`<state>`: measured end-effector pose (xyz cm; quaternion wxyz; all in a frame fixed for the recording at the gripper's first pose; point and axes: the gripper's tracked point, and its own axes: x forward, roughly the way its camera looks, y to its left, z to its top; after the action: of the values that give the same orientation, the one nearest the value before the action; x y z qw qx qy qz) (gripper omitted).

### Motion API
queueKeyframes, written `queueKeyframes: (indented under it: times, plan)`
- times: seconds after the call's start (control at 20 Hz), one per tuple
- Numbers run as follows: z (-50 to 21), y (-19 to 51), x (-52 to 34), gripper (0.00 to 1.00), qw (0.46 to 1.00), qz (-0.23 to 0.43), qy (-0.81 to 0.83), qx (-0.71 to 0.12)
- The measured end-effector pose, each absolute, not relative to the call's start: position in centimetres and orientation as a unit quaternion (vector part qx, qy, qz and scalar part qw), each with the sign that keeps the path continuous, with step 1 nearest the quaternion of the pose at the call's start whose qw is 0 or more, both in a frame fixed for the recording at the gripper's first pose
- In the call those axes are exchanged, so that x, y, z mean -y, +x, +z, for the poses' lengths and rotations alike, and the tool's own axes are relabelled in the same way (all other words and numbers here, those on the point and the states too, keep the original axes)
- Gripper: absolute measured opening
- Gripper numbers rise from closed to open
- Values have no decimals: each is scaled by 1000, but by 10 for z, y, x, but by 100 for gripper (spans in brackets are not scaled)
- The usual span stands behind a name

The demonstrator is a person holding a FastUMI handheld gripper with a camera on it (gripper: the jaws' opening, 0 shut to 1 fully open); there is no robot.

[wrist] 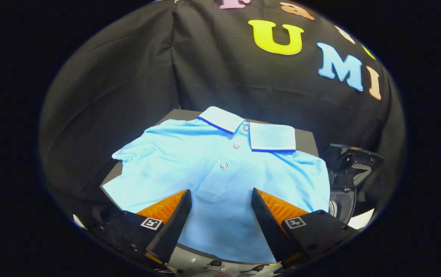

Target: Put the clothes into the washing machine and then close the washing machine lid.

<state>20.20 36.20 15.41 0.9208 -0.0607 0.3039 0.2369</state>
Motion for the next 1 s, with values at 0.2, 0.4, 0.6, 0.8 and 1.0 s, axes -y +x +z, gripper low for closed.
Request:
queueKeyframes:
  times: [0.2, 0.4, 0.6, 0.8, 1.0]
  plan:
    - [153, 201, -364, 100, 917, 247, -88, -299]
    - [152, 196, -369, 64, 910, 265, -96, -303]
    - [156, 193, -370, 7, 910, 278, -115, -285]
    - [163, 194, -370, 2, 914, 283, -80, -279]
    - [215, 195, -363, 1, 931, 298, -36, -205]
